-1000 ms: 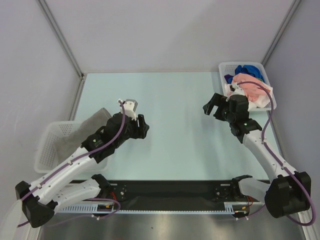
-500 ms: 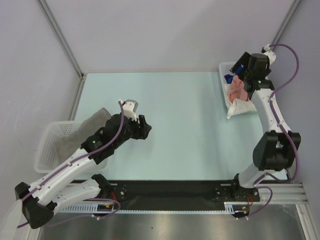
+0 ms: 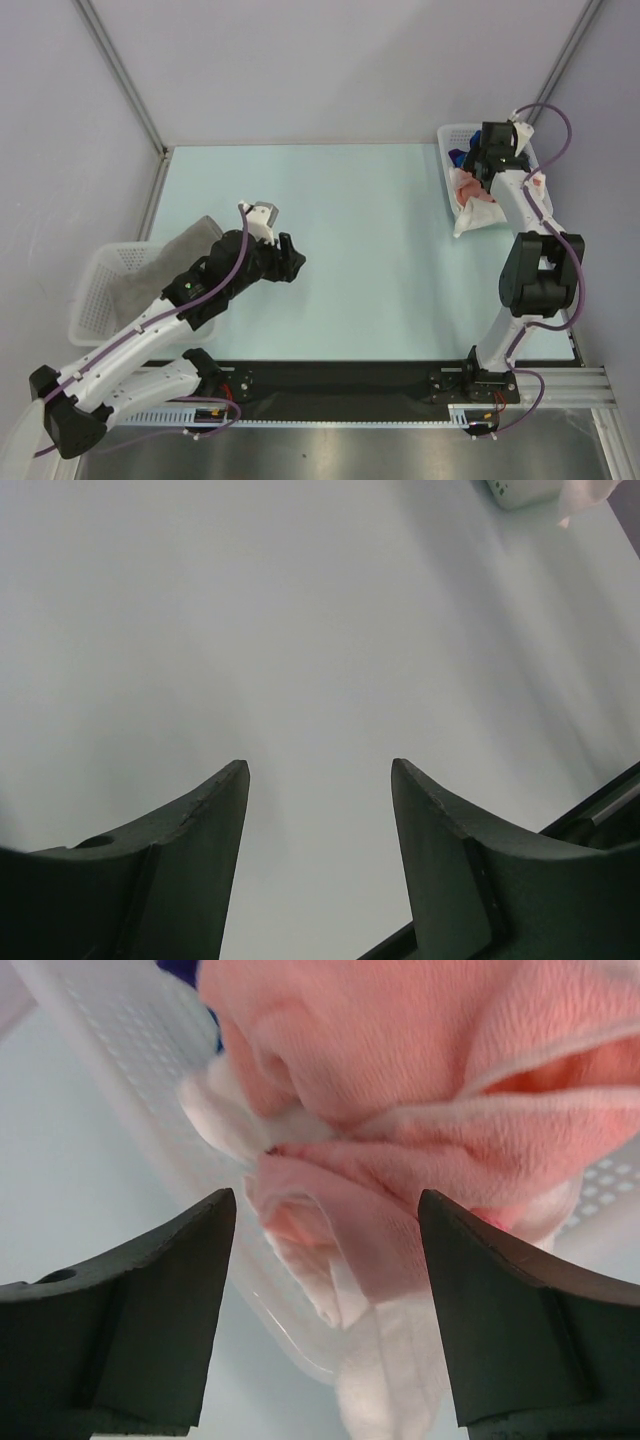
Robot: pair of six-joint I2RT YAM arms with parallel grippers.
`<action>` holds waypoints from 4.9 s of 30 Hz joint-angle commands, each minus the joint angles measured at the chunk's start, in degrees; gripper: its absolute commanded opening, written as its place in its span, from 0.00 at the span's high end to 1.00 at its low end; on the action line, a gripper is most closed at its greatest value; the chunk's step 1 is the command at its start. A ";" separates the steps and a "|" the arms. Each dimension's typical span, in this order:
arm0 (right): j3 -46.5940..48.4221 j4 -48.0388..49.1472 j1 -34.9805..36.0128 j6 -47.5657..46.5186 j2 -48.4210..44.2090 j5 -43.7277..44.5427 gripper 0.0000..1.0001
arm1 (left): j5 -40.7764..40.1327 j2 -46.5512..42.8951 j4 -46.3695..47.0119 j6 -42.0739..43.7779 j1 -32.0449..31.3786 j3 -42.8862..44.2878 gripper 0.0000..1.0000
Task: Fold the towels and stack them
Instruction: Grab crumpled towel, then move the towel to the center of the board, then flatten out the crumpled towel
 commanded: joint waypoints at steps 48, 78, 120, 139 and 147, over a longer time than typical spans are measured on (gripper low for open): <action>27.29 -8.44 29.43 -9.52 -12.05 0.15 1.00 | -1.04 1.73 2.58 -3.67 -0.35 3.57 0.37; -43.37 5.18 26.19 4.02 -27.26 -3.72 0.65 | 5.54 27.21 13.74 -6.40 -8.26 5.68 0.37; -47.35 5.71 29.17 9.19 -31.64 -17.15 1.00 | 7.74 29.77 25.42 -6.22 -12.13 2.44 0.36; -37.85 18.72 42.27 23.36 -22.60 -28.50 1.00 | -0.87 26.15 32.46 -4.03 -12.22 -5.66 0.33; -37.15 19.07 43.24 24.59 -22.16 -29.03 1.00 | -7.10 28.62 30.88 -2.53 -12.48 -4.51 0.36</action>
